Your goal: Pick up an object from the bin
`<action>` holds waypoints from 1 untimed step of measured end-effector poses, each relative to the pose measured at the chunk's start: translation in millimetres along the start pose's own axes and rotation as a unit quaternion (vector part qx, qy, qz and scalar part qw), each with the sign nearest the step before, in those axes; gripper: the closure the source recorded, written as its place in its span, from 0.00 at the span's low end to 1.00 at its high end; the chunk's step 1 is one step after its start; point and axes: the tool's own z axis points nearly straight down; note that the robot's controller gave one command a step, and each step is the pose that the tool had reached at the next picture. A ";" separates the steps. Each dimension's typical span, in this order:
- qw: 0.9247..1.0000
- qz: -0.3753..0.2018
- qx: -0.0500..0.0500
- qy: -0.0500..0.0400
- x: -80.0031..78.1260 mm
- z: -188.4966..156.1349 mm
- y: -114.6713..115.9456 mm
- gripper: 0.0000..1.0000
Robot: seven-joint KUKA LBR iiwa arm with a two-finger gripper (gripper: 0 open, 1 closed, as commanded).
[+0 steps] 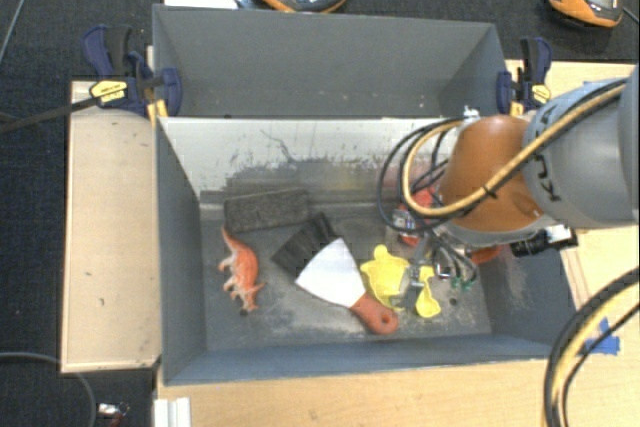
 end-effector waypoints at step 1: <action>1.000 -0.028 0.001 0.007 -13.4 -8.2 24.1 1.00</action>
Offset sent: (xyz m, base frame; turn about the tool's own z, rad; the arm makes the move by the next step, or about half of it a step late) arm 0.0000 0.0000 0.0000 0.0000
